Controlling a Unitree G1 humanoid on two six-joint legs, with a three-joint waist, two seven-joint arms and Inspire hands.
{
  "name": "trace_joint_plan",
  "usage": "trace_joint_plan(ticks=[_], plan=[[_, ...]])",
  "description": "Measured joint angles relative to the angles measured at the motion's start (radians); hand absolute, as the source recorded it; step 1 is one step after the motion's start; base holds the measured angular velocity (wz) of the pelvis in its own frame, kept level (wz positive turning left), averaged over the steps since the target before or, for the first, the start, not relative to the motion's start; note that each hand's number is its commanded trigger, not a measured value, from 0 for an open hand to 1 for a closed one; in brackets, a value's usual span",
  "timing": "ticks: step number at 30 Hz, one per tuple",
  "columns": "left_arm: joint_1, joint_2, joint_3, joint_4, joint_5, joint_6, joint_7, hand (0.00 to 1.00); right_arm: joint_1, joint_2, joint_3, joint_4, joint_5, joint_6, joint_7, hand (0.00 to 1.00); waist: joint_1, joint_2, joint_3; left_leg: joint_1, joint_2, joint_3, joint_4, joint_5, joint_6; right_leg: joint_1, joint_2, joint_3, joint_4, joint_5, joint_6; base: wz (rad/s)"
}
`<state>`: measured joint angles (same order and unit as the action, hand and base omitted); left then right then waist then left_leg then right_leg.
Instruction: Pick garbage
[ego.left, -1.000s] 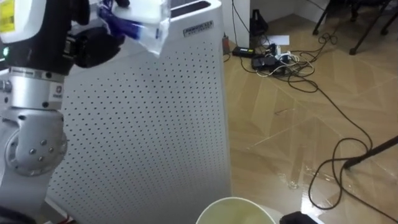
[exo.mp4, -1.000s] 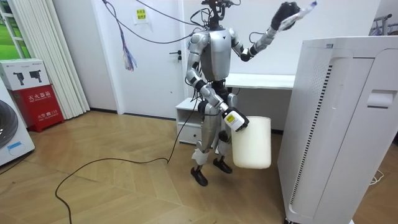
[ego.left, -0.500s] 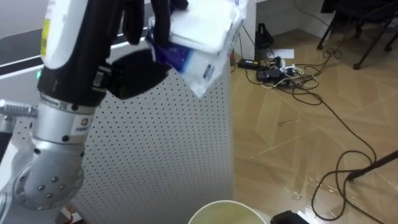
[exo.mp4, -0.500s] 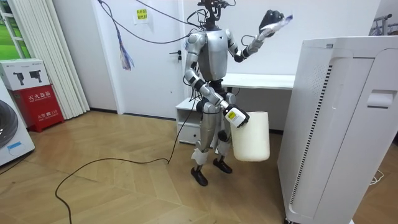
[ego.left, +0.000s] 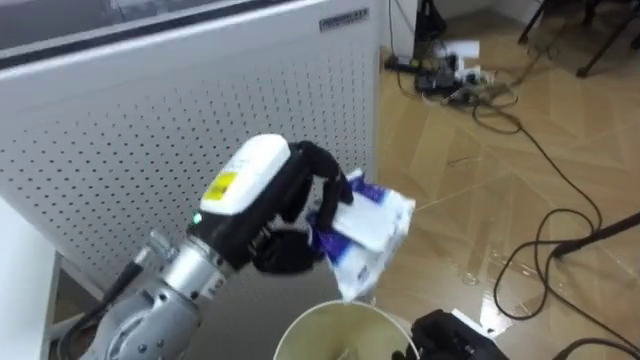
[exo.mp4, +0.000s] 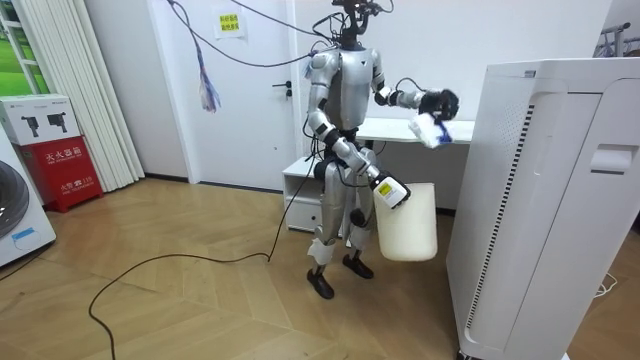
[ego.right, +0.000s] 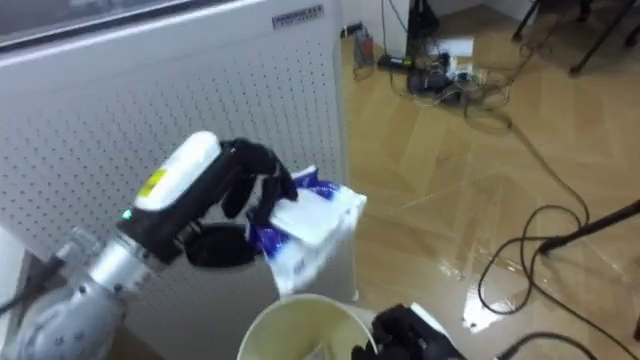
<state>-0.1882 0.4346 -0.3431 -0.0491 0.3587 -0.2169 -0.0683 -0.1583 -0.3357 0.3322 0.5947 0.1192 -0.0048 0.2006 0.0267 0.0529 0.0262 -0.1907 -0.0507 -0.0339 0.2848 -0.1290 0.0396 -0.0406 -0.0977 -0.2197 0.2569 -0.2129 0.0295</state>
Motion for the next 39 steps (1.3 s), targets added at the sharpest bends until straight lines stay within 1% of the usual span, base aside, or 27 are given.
trace_joint_plan(ticks=[1, 2, 3, 5, 7, 8, 10, 12, 14, 15, 16, 17, 18, 19, 23, 26, 31, 32, 36, 39], plan=[[0.0, -0.001, -0.002, 0.017, 0.0, 0.001, -0.01, 1.0, -0.007, 0.0, 0.0, 0.007, 0.0, -0.005, 0.0, 1.0, -0.002, -0.003, 0.0018, -0.005, 0.0, 0.0, 0.002, 0.0, 0.0, -0.003, 0.0, 0.0, 0.0, 0.0, 0.0, 0.0], [0.0, -0.001, -0.01, 0.044, -0.003, 0.001, -0.028, 1.0, -0.018, 0.0, 0.0, 0.024, 0.0, -0.02, 0.0, 1.0, -0.006, -0.01, 0.0069, -0.01, 0.0, -0.001, 0.003, 0.0, 0.0, -0.005, 0.001, 0.0, -0.002, 0.0, 0.0, 0.0], [0.007, -0.002, -0.022, 0.066, -0.013, 0.001, -0.042, 1.0, -0.018, -0.002, 0.0, 0.029, 0.0, -0.026, -0.002, 1.0, -0.006, -0.013, 0.0083, -0.012, 0.001, -0.001, 0.004, 0.0, 0.0, -0.007, 0.001, -0.001, -0.002, 0.0, 0.0, 0.0], [0.015, -0.009, -0.028, 0.084, -0.029, 0.001, -0.068, 1.0, -0.021, -0.006, -0.001, 0.03, 0.001, -0.034, -0.003, 1.0, -0.01, -0.012, 0.0083, -0.028, 0.001, -0.003, 0.006, 0.0, 0.0, -0.022, 0.002, -0.003, -0.002, 0.0, 0.0, 0.0], [0.022, -0.02, -0.036, 0.101, -0.048, 0.001, -0.083, 1.0, -0.022, -0.001, -0.001, 0.033, 0.001, -0.037, -0.007, 1.0, -0.01, -0.012, 0.0082, -0.04, 0.002, -0.002, 0.007, 0.0, 0.0, -0.035, 0.003, -0.002, 0.002, 0.0, 0.0, 0.0], [0.036, -0.032, -0.038, 0.111, -0.052, 0.001, -0.093, 1.0, -0.021, 0.005, -0.001, 0.034, 0.001, -0.037, -0.015, 1.0, -0.015, -0.012, 0.0081, -0.041, 0.002, -0.001, 0.007, 0.0, 0.0, -0.036, 0.003, -0.002, 0.0, 0.0, 0.0, 0.0], [0.053, -0.035, -0.055, 0.13, -0.052, 0.001, -0.108, 1.0, -0.022, 0.017, -0.001, 0.034, 0.002, -0.037, -0.017, 1.0, -0.021, -0.012, 0.0081, -0.043, 0.003, 0.002, 0.007, 0.0, 0.0, -0.037, 0.003, -0.004, 0.0, 0.0, 0.0, 0.0], [0.065, -0.043, -0.082, 0.157, -0.052, 0.014, -0.141, 1.0, -0.021, 0.027, 0.003, 0.035, 0.002, -0.037, -0.014, 1.0, -0.02, -0.011, 0.0074, -0.046, 0.003, 0.004, 0.006, 0.0, 0.0, -0.045, 0.003, 0.001, 0.003, 0.0, 0.0, -0.04], [0.076, -0.048, -0.095, 0.179, -0.051, 0.016, -0.165, 1.0, -0.021, 0.028, 0.009, 0.039, 0.002, -0.037, -0.012, 1.0, -0.022, -0.011, 0.0071, -0.048, 0.003, 0.004, 0.005, 0.0, 0.0, -0.047, 0.002, 0.001, 0.004, 0.0, 0.0, 0.0], [0.085, -0.055, -0.095, 0.2, -0.051, 0.017, -0.176, 1.0, -0.021, 0.028, 0.01, 0.046, 0.001, -0.037, -0.011, 1.0, -0.023, -0.011, 0.0068, -0.048, 0.003, 0.005, 0.005, 0.0, 0.0, -0.048, 0.002, 0.003, 0.004, 0.0, 0.0, 0.0], [0.089, -0.057, -0.095, 0.209, -0.051, 0.018, -0.182, 0.89, -0.021, 0.028, 0.01, 0.049, 0.001, -0.037, -0.01, 1.0, -0.023, -0.012, 0.0068, -0.048, 0.002, 0.005, 0.005, 0.0, 0.0, -0.048, 0.002, 0.002, 0.005, 0.0, 0.0, 0.0], [0.105, -0.057, -0.095, 0.215, -0.05, 0.024, -0.191, 0.66, -0.021, 0.028, 0.01, 0.053, 0.001, -0.037, -0.006, 1.0, -0.024, -0.012, 0.0068, -0.049, 0.002, 0.005, 0.005, 0.0, 0.0, -0.05, 0.001, 0.003, 0.009, -0.001, 0.001, 0.0], [0.117, -0.057, -0.095, 0.217, -0.05, 0.027, -0.207, 0.11, -0.021, 0.027, 0.009, 0.054, 0.001, -0.037, -0.005, 1.0, -0.024, -0.013, 0.006, -0.052, 0.002, 0.006, 0.005, 0.0, 0.0, -0.06, 0.0, 0.005, 0.022, -0.003, 0.004, 0.0], [0.121, -0.057, -0.095, 0.218, -0.05, 0.028, -0.215, 0.0, -0.022, 0.027, 0.009, 0.054, 0.001, -0.037, -0.004, 1.0, -0.023, -0.014, 0.0057, -0.054, 0.003, 0.007, 0.006, 0.0, 0.0, -0.066, -0.001, 0.006, 0.03, -0.004, 0.004, 0.0], [0.121, -0.061, -0.105, 0.222, -0.051, 0.039, -0.267, 0.0, -0.031, 0.026, 0.009, 0.054, 0.001, -0.037, -0.003, 1.0, -0.024, -0.016, 0.0049, -0.084, 0.001, 0.009, 0.024, 0.002, 0.004, -0.1, -0.006, 0.008, 0.06, -0.006, 0.004, 0.0], [0.121, -0.063, -0.106, 0.222, -0.051, 0.045, -0.288, 0.0, -0.033, 0.029, 0.009, 0.054, 0.002, -0.037, 0.002, 1.0, -0.024, -0.016, 0.005, -0.098, 0.001, 0.016, 0.037, 0.003, 0.006, -0.114, -0.007, 0.018, 0.072, -0.008, 0.004, -0.05], [0.122, -0.067, -0.106, 0.227, -0.05, 0.054, -0.321, 0.0, -0.033, 0.03, 0.009, 0.054, 0.001, -0.037, 0.019, 1.0, -0.024, -0.019, 0.0044, -0.104, 0.001, 0.018, 0.052, 0.005, 0.008, -0.119, -0.007, 0.022, 0.082, -0.012, 0.003, -0.01], [0.125, -0.07, -0.102, 0.228, -0.049, 0.055, -0.328, 0.0, -0.033, 0.032, 0.009, 0.054, 0.001, -0.037, 0.023, 1.0, -0.023, -0.023, 0.0039, -0.102, 0.001, 0.018, 0.053, 0.005, 0.008, -0.118, -0.007, 0.023, 0.085, -0.014, 0.003, 0.0], [0.154, -0.07, -0.098, 0.228, -0.049, 0.057, -0.338, 0.0, -0.032, 0.037, 0.009, 0.057, 0.001, -0.037, 0.029, 1.0, -0.021, -0.037, -0.0027, -0.096, 0.001, 0.018, 0.054, 0.005, 0.008, -0.11, -0.007, 0.022, 0.084, -0.013, 0.003, 0.0], [0.161, -0.07, -0.097, 0.228, -0.049, 0.057, -0.34, 0.0, -0.032, 0.038, 0.008, 0.057, 0.002, -0.037, 0.025, 1.0, -0.02, -0.04, -0.0048, -0.094, 0.001, 0.016, 0.054, 0.005, 0.008, -0.107, -0.007, 0.019, 0.084, -0.013, 0.002, 0.0]])
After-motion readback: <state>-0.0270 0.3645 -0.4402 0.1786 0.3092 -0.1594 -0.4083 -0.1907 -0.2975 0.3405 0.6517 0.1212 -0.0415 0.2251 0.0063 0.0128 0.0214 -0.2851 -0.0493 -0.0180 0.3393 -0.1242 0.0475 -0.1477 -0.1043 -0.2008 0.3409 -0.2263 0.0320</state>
